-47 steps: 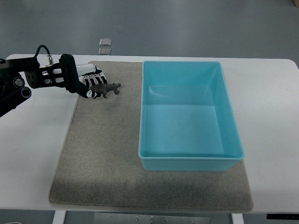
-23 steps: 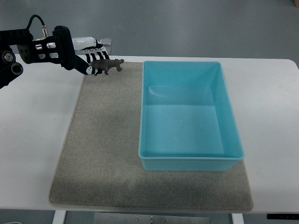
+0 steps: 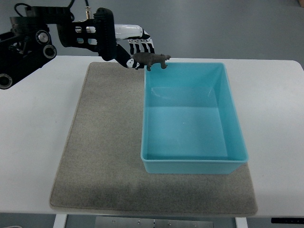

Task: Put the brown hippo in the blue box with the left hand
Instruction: 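Lift the hippo with the left hand and carry it over the blue box, then open the left hand to drop the hippo into the box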

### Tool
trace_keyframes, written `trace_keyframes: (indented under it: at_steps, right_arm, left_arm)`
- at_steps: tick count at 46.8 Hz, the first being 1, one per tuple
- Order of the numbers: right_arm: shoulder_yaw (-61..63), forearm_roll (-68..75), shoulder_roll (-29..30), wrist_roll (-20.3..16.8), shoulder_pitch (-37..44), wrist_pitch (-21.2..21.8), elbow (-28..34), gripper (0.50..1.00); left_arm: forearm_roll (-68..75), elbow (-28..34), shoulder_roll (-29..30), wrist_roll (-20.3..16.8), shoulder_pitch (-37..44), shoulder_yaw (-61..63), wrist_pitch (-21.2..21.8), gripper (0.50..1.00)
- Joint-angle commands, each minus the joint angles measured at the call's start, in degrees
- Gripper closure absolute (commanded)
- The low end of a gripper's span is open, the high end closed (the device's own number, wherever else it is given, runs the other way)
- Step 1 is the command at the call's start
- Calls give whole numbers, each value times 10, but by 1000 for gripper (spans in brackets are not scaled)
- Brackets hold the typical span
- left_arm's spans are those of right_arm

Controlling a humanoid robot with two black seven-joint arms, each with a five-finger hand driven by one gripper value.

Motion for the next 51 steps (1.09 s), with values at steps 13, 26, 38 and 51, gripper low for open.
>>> trace_keyframes:
  at_steps: [13, 26, 38, 51]
  right_arm:
    - [0, 0, 0, 0, 0, 0, 0, 564]
    - [0, 0, 0, 0, 0, 0, 0, 564]
    - [0, 0, 0, 0, 0, 0, 0, 564]
    - [0, 0, 0, 0, 0, 0, 0, 564]
  left_arm:
    - [21, 60, -118, 6, -6, 46, 9, 1000]
    - [27, 76, -141, 6, 3, 77, 32, 1000]
    - [26, 83, -153, 5, 12, 87, 39, 1000]
    - [14, 89, -156, 4, 19, 85, 39, 669]
